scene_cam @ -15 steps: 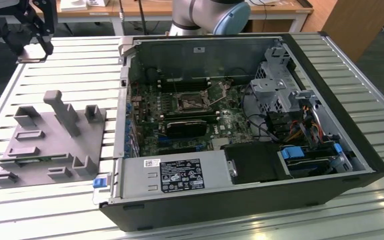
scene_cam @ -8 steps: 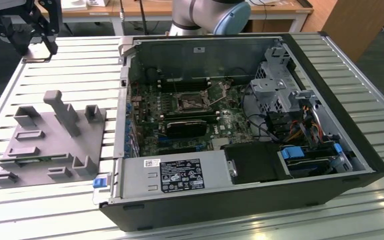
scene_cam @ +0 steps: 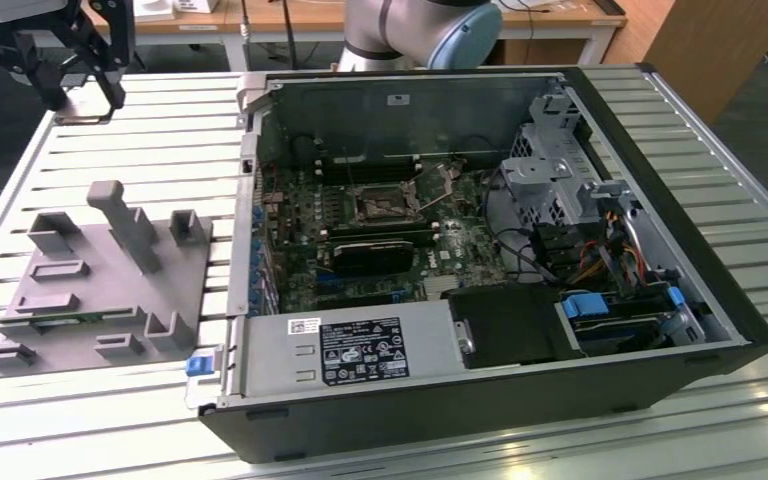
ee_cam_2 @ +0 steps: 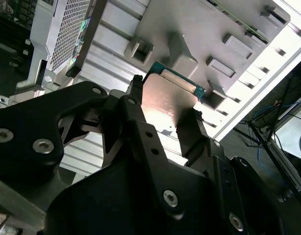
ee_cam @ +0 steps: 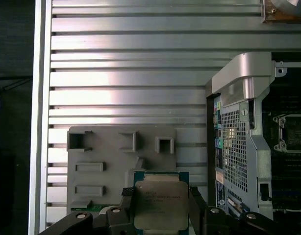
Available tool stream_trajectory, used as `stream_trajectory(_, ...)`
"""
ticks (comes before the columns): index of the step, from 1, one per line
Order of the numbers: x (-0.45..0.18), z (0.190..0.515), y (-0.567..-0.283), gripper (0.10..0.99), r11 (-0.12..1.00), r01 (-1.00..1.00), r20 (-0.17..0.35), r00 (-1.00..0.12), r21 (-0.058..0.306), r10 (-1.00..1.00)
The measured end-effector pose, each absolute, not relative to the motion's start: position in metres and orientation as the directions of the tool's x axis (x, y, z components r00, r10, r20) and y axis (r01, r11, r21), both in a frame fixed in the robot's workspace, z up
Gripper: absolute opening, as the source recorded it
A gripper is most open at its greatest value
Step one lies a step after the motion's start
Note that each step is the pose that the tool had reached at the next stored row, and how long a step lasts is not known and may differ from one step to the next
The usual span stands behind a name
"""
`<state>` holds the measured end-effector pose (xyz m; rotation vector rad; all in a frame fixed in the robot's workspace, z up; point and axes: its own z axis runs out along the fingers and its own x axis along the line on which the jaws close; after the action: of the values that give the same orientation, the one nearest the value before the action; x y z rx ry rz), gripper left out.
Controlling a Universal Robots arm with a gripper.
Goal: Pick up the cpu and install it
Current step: 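Pick up the cpu and move it towards the insertion slot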
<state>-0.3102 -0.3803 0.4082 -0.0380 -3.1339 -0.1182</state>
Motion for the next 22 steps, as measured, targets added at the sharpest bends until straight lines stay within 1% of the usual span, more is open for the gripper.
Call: stream_trajectory(22, -0.29, 0.408, -0.379, 0.529, 0.997, 0.024, 0.006, -1.0, 0.075, 0.024)
